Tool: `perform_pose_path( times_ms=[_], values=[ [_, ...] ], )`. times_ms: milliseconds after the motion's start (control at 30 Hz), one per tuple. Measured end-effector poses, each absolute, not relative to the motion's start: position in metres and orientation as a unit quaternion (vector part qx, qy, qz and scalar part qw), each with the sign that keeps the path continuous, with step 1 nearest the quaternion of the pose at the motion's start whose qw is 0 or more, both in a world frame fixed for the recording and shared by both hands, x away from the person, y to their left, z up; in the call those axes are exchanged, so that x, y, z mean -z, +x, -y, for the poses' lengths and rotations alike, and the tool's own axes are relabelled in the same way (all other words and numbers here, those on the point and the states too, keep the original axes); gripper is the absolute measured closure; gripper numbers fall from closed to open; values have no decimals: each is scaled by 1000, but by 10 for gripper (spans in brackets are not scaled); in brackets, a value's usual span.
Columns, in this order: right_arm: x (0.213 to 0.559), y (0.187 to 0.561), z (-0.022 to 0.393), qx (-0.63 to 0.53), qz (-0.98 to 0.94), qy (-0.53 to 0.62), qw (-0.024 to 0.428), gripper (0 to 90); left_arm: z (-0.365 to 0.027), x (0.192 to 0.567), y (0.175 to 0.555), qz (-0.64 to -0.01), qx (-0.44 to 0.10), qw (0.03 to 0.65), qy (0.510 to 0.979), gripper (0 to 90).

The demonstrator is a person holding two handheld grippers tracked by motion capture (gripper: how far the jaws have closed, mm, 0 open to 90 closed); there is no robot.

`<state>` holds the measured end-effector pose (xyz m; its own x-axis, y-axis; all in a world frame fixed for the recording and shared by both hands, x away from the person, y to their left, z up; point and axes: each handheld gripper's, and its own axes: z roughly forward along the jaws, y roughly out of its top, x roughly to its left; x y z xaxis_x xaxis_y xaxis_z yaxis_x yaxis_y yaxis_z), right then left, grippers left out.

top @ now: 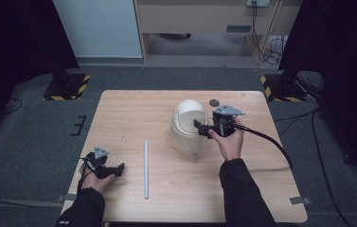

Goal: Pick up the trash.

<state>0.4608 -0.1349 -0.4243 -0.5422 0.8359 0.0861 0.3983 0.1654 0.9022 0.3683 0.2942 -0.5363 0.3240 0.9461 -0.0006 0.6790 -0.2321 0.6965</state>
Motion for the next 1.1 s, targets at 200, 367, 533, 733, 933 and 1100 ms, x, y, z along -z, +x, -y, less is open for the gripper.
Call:
perform_pose_path(
  times_ms=[200,367,533,733,933,1100],
  values=[
    [427,463,133,-477,-736,430,217,132,-294,536,368,-539,-218,306,754,0],
    [431,465,132,-457,-746,435,213,140,-294,536,368,-539,-218,306,754,0],
    [434,469,131,-450,-749,438,210,146,-294,536,368,-539,-218,306,754,0],
    [437,470,128,-445,-750,444,207,158,-294,536,368,-539,-218,306,754,0],
    [438,471,127,-439,-748,452,208,170,-294,536,368,-539,-218,306,754,0],
    [434,467,129,-446,-744,451,208,174,-294,536,368,-540,-218,307,753,0]
  ],
)
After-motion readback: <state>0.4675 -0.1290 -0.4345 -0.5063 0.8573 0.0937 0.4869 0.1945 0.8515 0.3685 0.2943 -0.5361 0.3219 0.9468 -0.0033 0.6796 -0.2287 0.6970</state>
